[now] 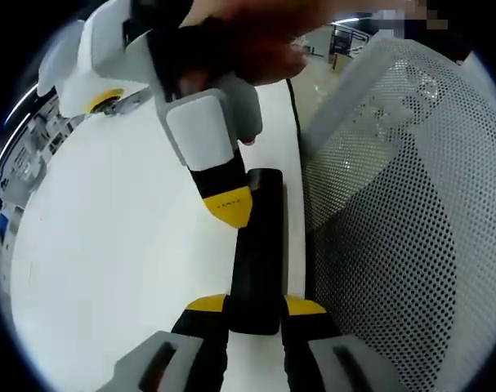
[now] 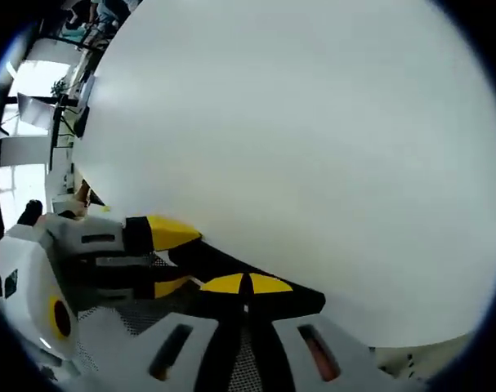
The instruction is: Press the specified remote control buttons in sequence, fully releasing each button before pressing the next.
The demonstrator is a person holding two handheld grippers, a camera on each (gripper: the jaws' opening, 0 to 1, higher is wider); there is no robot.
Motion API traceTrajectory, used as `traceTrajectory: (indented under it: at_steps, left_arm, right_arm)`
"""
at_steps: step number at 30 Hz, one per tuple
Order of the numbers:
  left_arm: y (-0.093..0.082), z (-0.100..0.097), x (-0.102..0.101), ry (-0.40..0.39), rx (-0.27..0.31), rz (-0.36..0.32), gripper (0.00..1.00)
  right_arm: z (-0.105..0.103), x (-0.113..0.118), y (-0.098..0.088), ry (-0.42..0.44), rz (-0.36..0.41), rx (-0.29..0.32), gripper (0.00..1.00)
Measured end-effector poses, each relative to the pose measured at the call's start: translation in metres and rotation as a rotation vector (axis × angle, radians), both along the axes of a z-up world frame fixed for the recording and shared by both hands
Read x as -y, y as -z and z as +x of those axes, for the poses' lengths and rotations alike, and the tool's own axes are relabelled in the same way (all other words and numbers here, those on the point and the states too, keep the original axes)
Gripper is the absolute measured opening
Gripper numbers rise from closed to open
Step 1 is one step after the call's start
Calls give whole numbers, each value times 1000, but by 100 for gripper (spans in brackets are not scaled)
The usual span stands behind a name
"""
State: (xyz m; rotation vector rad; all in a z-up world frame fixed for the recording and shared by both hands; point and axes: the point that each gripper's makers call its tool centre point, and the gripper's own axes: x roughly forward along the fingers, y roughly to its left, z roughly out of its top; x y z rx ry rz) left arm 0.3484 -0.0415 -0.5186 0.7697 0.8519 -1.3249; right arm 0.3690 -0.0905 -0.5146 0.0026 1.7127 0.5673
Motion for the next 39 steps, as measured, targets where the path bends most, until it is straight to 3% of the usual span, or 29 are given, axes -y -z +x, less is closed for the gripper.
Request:
traceTrajectory:
  at_steps: [4, 20, 31, 39]
  left_arm:
    - [0, 0, 0, 1, 2, 6, 24]
    - [0, 0, 1, -3, 0, 7, 24]
    - [1, 1, 1, -12, -5, 7, 24]
    - [0, 1, 1, -11, -4, 8, 24]
  right_arm:
    - [-9, 3, -2, -26, -31, -45, 0]
    - [-7, -1, 1, -49, -68, -82, 0]
    - [-5, -2, 3, -117, -129, 5, 0]
    - [-1, 0, 5, -43, -108, 13, 0]
